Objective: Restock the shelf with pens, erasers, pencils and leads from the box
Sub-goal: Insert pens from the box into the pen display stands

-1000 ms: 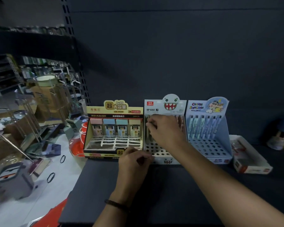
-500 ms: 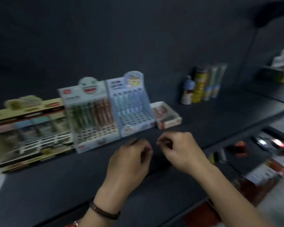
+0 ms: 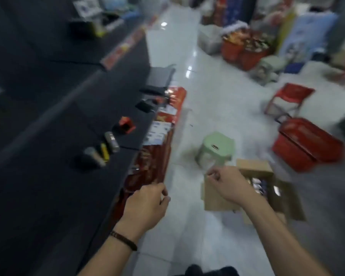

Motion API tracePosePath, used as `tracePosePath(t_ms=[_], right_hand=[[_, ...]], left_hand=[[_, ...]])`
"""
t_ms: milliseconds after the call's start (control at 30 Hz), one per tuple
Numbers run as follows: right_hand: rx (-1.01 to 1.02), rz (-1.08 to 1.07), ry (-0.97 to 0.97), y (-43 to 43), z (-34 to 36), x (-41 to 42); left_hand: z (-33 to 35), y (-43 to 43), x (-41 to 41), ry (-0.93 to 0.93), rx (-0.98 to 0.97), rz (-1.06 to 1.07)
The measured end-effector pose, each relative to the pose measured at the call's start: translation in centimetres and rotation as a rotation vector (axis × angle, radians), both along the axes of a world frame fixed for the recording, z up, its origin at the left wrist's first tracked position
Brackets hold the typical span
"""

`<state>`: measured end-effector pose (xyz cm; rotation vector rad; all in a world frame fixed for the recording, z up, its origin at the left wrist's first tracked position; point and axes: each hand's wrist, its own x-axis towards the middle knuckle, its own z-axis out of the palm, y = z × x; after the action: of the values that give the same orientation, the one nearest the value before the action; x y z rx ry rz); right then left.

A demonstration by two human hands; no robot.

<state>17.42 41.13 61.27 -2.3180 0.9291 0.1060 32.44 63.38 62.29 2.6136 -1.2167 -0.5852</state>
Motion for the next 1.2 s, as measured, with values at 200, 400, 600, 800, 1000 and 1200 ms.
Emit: tracePosePath(t_ms=[200,400,600,800,1000,1200], right_hand=[[0.202,-0.315,0.213,-7.2,-7.5,-13.5],[0.340,-0.529,0.404,-13.3,-11.5,-20.8],[0.368,-0.621,0.447,-22.2,-16.3,-23.8],[0.417,-0.564,0.463,-34.7,-29.0,-28.7],[0.404,-0.447,0.529,-46.4,-47.8,-33.4],[0.204,-0.313,0.516,-52.7,-68.8,-36.1]], left_hand=[[-7.7,-14.2,-5.9,0.140,0.279,-0.385],[-14.8,-29.2,-11.0,0.183,0.481,-0.755],[-21.0,-42.7,-13.9,0.230,0.544,-0.900],[-33.4,-53.8,-18.8,0.339,0.512,-0.856],[-52.0,-62.2,-26.0,0.464,0.559,-0.812],[-74.3,-67.1,-31.2,0.505,0.532,-0.603]])
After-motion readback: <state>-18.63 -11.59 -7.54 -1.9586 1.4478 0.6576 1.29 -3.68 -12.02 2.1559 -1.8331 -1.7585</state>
